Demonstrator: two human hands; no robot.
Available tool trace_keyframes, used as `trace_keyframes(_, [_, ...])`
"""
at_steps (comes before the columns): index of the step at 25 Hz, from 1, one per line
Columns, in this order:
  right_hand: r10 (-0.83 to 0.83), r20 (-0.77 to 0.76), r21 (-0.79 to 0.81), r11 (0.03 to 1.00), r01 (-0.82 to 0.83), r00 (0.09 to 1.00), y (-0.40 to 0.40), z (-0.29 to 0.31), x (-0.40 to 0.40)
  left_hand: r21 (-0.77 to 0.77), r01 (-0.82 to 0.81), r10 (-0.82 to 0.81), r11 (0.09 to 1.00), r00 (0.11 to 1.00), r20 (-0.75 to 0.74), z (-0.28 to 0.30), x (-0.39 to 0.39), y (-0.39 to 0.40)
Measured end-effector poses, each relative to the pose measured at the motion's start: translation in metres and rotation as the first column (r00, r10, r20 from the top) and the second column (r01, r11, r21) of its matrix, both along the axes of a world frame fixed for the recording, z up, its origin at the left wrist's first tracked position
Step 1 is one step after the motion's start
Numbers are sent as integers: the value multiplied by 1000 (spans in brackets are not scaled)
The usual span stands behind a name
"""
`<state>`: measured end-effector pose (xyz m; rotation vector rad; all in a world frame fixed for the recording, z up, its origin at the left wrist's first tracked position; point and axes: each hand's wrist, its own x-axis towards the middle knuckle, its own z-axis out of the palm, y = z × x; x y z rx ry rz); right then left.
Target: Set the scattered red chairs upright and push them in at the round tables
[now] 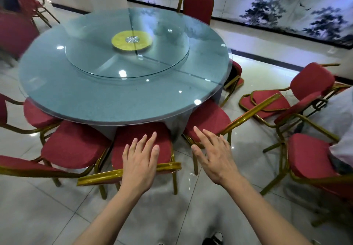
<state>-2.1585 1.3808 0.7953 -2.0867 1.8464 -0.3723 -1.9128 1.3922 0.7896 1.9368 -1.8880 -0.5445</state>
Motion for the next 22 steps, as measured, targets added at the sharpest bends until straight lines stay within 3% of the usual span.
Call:
trace_keyframes(14, [-10,43,-93,996,14,999,-50,19,-231,-23,-35,36,999,999,23,15,-201,-23])
trace_keyframes(22, [-41,39,-85,995,44,998,-87,5,-311,8,-19,19,1000,1000,16,4,-280,-67])
